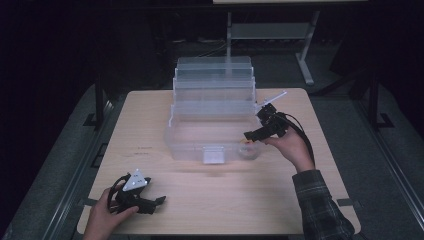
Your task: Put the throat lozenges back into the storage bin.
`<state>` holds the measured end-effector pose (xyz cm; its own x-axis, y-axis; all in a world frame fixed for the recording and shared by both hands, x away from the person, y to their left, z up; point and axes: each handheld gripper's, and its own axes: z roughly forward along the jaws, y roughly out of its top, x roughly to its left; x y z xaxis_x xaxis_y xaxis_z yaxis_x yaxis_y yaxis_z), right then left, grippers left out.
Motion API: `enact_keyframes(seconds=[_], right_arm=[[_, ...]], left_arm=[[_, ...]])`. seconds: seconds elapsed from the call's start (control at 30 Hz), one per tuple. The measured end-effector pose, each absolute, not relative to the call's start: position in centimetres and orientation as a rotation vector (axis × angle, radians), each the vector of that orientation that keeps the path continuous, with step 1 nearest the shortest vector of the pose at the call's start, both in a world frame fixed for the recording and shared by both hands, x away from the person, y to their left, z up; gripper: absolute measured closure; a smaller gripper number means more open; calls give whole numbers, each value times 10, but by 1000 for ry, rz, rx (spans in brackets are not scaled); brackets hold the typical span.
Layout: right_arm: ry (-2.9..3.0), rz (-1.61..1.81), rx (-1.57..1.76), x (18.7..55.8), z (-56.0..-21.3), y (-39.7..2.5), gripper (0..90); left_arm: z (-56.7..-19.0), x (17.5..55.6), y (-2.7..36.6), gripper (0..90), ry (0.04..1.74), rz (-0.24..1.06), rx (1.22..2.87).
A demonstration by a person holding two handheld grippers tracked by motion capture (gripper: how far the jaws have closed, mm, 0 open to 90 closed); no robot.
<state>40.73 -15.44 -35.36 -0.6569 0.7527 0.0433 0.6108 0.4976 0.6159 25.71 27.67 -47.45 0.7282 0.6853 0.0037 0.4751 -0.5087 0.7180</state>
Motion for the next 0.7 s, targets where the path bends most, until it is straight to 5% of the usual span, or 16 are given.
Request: enact_keyframes(seconds=[0.7], right_arm=[[2475,934,1208,384,-359,-179,27]], left_arm=[[-475,257,277,111,873,374,2206]])
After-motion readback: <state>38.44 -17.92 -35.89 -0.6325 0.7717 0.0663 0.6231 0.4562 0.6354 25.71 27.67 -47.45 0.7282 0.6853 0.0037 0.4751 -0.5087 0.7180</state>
